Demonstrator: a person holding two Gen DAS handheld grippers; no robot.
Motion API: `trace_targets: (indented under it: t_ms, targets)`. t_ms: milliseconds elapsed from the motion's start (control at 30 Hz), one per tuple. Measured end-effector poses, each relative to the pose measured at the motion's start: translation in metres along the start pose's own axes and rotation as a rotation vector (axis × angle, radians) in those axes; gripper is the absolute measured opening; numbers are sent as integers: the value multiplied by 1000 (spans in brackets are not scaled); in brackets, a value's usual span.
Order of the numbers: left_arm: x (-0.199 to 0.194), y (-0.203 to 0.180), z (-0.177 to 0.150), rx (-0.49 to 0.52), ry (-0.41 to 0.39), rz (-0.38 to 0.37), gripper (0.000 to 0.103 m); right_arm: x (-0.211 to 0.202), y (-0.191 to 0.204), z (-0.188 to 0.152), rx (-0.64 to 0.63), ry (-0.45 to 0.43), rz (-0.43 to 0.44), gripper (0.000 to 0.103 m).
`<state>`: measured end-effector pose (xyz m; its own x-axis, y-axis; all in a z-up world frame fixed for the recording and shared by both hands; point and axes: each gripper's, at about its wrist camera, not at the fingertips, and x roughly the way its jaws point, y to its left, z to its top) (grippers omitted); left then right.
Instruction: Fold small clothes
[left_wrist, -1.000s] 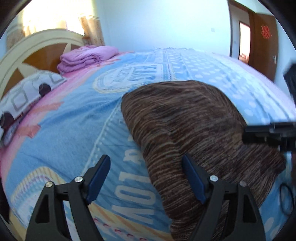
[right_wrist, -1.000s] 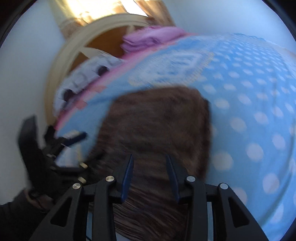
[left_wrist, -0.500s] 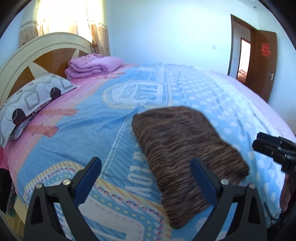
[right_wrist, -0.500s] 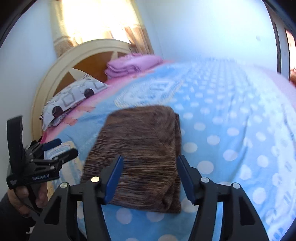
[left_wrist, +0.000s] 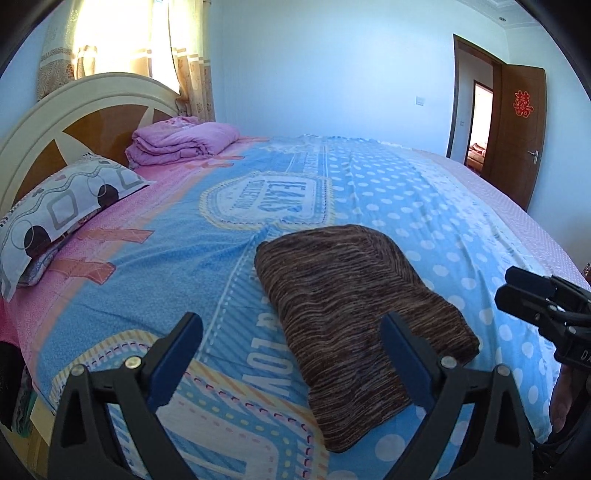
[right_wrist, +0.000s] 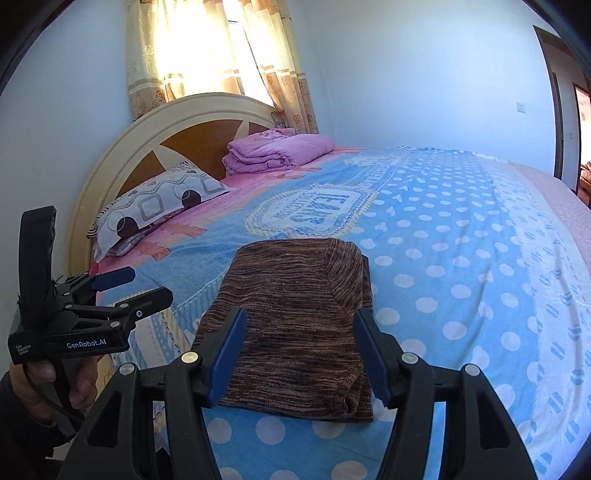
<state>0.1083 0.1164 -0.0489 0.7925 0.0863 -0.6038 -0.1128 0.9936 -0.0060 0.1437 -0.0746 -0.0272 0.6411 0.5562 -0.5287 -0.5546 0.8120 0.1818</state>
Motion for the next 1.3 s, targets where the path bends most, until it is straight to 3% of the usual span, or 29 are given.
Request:
trace_targets:
  t_ms: [1300]
  targets:
    - [2,4,-1,-10,13,5,102,-15,6,-2,6,-45,-11,62]
